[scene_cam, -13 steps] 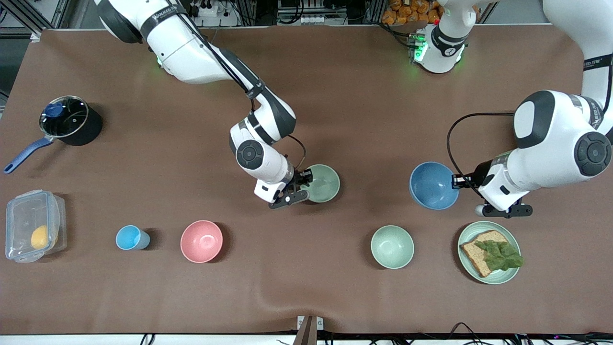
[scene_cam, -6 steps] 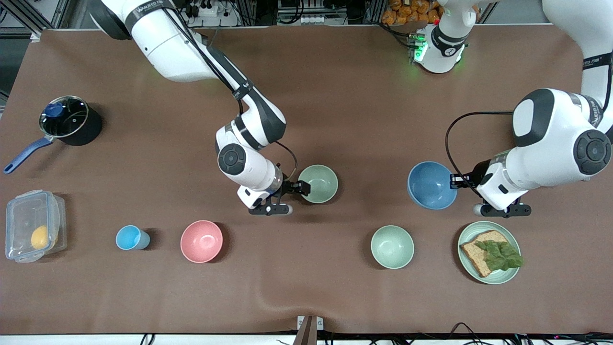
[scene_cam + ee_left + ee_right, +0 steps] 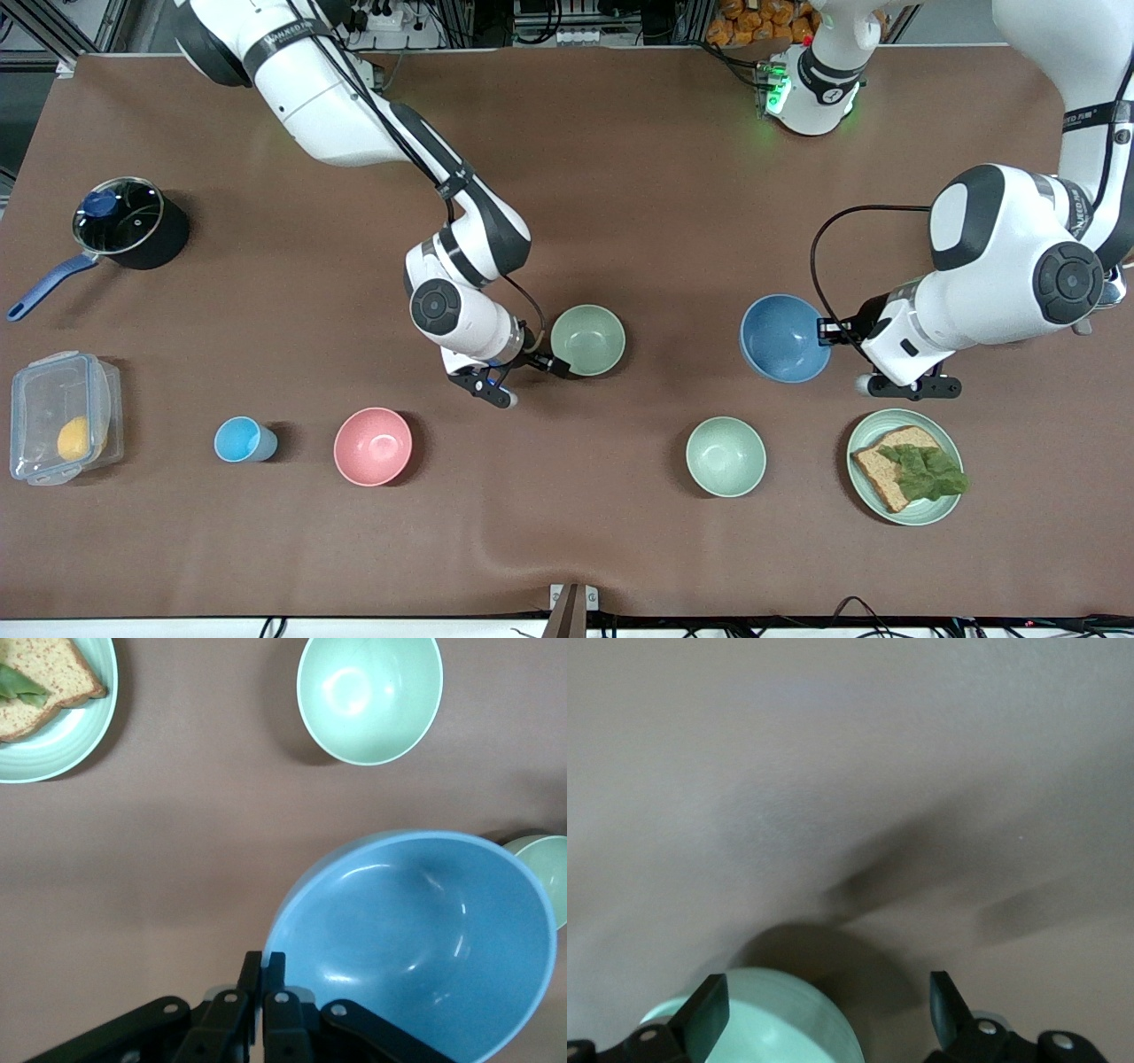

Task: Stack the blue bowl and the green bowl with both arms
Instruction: 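Carry the green bowl to the table center with the right gripper, then move the blue bowl over the green bowl with the left gripper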

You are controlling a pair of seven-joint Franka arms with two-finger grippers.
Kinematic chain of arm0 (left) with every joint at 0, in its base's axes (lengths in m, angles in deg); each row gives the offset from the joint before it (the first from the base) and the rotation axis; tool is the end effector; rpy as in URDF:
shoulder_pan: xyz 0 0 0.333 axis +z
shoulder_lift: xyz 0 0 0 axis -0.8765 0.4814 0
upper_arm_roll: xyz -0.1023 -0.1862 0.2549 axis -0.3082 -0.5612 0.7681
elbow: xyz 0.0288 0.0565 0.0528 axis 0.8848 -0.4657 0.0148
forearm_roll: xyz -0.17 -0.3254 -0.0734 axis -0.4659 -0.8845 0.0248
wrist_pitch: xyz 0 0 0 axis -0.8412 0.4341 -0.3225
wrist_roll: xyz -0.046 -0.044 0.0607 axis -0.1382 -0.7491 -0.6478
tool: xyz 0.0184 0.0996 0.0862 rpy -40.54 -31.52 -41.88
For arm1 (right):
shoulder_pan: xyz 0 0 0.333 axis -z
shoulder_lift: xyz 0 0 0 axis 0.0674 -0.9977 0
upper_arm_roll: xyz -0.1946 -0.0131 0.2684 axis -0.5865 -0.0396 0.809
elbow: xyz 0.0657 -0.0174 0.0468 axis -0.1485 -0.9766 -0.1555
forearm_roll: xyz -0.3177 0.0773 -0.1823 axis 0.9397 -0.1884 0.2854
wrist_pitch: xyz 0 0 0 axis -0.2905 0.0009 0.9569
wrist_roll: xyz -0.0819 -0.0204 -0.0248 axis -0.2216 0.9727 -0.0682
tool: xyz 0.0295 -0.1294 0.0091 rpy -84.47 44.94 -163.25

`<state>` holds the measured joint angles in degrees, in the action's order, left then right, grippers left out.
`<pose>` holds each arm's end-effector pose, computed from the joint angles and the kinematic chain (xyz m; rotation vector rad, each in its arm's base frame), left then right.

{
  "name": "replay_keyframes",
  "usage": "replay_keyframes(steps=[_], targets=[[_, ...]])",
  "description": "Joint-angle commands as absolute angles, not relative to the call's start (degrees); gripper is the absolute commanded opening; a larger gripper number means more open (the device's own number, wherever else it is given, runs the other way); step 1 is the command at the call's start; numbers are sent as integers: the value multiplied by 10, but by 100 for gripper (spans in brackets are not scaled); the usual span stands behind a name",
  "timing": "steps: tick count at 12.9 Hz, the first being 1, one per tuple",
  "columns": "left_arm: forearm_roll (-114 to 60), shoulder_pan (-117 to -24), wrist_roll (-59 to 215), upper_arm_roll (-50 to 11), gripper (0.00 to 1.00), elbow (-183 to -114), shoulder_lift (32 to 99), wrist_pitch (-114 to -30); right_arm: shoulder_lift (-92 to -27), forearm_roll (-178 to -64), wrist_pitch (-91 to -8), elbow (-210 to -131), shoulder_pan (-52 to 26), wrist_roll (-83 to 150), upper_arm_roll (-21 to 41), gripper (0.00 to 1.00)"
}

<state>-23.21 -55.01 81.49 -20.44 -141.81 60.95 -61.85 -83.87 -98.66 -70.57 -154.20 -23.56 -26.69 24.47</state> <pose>0.6188 -0.1286 0.4077 2.9541 -0.0137 -0.2262 0.6009 0.4259 0.2053 -2.7339 0.7922 0.2046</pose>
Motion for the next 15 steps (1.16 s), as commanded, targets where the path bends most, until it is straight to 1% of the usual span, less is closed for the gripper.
replay_keyframes(steps=[1, 5, 7, 8, 12, 15], targets=[[-243, -561, 840, -204, 0, -1416, 606, -610, -876, -996, -703, -1504, -235, -333, 248, 100], [-245, -568, 854, -205, 0, -1422, 615, -610, -879, -999, -703, -1503, -229, -340, 249, 100], [-245, -599, 894, -205, 0, -1420, 624, -620, -879, -1050, -707, -1503, -230, -340, 248, 100], [-245, -609, 915, -205, 0, -1419, 633, -631, -879, -1057, -708, -1503, -235, -340, 247, 100], [-245, -660, 1010, -205, 0, -1418, 665, -697, -882, -1058, -710, -1503, -230, -340, 247, 100], [-245, -699, 1083, -205, 0, -1417, 697, -762, -885, -1061, -737, -1505, -228, -343, 247, 100]])
